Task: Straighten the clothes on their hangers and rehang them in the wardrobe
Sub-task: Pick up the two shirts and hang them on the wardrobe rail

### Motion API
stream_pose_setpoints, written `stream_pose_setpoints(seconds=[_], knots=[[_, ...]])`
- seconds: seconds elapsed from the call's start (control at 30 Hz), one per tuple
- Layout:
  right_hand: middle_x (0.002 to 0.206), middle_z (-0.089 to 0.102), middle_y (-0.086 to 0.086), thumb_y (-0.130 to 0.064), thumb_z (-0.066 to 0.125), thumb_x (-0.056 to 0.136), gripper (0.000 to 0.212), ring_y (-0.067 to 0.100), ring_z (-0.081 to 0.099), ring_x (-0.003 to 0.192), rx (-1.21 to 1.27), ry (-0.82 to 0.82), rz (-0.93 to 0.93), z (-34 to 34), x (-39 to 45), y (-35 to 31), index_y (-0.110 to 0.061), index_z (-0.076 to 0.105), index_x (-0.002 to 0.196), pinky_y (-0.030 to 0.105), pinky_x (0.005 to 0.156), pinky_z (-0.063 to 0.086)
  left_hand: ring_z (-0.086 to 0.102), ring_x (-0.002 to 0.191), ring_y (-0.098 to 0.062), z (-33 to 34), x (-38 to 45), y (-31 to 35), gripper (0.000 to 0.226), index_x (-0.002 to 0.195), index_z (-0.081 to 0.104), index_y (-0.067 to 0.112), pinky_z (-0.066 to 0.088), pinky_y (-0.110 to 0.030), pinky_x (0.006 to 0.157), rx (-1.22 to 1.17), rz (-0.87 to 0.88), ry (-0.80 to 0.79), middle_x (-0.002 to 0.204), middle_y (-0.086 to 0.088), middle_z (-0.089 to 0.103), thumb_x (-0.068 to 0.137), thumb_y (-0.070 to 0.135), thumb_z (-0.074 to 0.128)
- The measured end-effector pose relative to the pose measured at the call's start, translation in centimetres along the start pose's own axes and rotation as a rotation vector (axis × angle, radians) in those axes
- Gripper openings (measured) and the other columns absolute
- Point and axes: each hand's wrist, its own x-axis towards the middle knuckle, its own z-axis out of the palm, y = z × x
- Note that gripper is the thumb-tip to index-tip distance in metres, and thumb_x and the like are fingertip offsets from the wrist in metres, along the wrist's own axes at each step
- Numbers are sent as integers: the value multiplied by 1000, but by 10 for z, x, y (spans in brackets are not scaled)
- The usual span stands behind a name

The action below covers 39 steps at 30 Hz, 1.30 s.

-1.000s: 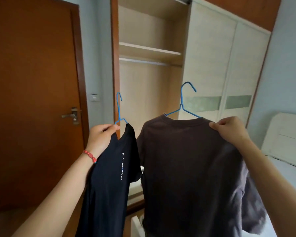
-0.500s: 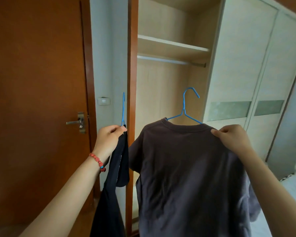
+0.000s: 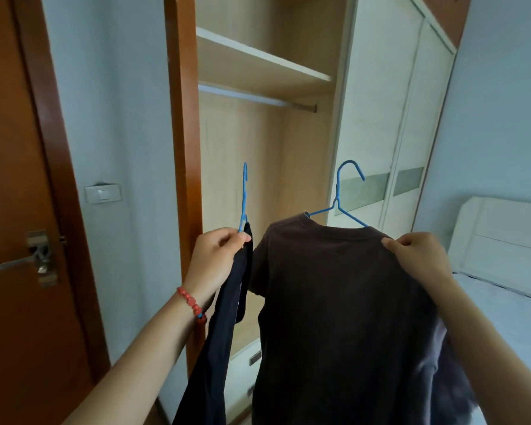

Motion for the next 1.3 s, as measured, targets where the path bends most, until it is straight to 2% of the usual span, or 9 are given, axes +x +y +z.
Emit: stream_pose_setpoints(seconds=[0.13, 0.27, 0.43, 0.57, 0.67, 0.8, 0.9, 1.13, 1.3], knots=[[65, 60, 6, -28, 58, 87, 32, 25, 54, 67, -56, 39, -5, 11, 33, -1, -13, 61, 59, 28, 60, 36, 39, 47, -2, 20, 56, -17, 29, 64, 62, 23, 28, -8, 41, -97, 19, 15, 63, -7, 51, 89, 13, 53], [73, 63, 9, -29, 56, 89, 28, 22, 55, 68, -92, 55, -22, 23, 76, -3, -11, 67, 71, 29, 66, 39, 46, 72, -12, 44, 111, -29, 31, 63, 61, 26, 32, -13, 57, -127, 25, 8, 80, -11, 58, 89, 12, 53], [63, 55, -4, -31, 54, 92, 28, 9, 49, 61, -122, 81, -30, 47, 133, -2, -13, 65, 74, 22, 54, 33, 47, 79, -17, 70, 177, -40, 30, 64, 62, 24, 34, -14, 60, -188, 30, 12, 82, -12, 57, 89, 11, 53], [66, 58, -2, -31, 55, 91, 26, 11, 53, 65, -80, 81, -3, 70, 168, -4, -13, 66, 76, 26, 64, 40, 46, 68, -12, 85, 226, -51, 29, 65, 63, 23, 34, -15, 58, -218, 29, 18, 82, -14, 56, 89, 11, 53], [67, 60, -1, -31, 55, 91, 26, 11, 54, 66, -70, 93, -6, 86, 194, -6, -13, 65, 74, 25, 62, 39, 44, 65, -8, 96, 266, -60, 28, 66, 63, 23, 34, -16, 58, -246, 34, 16, 83, -13, 56, 89, 11, 53], [75, 66, 5, -31, 56, 90, 24, 14, 56, 69, -80, 128, -15, 103, 229, -15, -15, 65, 75, 28, 66, 44, 44, 69, -17, 110, 317, -73, 26, 64, 63, 19, 34, -19, 56, -304, 37, 20, 80, -13, 52, 88, 10, 55], [71, 63, 0, -32, 57, 90, 24, 15, 57, 69, -96, 161, -22, 118, 257, -27, -18, 64, 72, 31, 67, 48, 44, 70, -21, 119, 356, -85, 22, 70, 67, 17, 36, -22, 57, -315, 45, 16, 77, -14, 53, 88, 11, 56], [69, 61, -1, -34, 58, 88, 26, 16, 57, 69, -107, 193, -16, 156, 315, -55, -14, 66, 73, 31, 64, 48, 51, 66, -4, 144, 431, -99, 19, 91, 70, 1, 40, -14, 59, -303, 91, 17, 70, 4, 60, 89, 12, 54], [70, 61, 1, -32, 56, 90, 27, 14, 57, 67, -101, 187, -23, 183, 350, -61, -10, 68, 79, 27, 62, 45, 51, 65, -7, 160, 466, -112, 20, 90, 70, -2, 38, -12, 59, -295, 93, 48, 67, 4, 58, 89, 10, 53]])
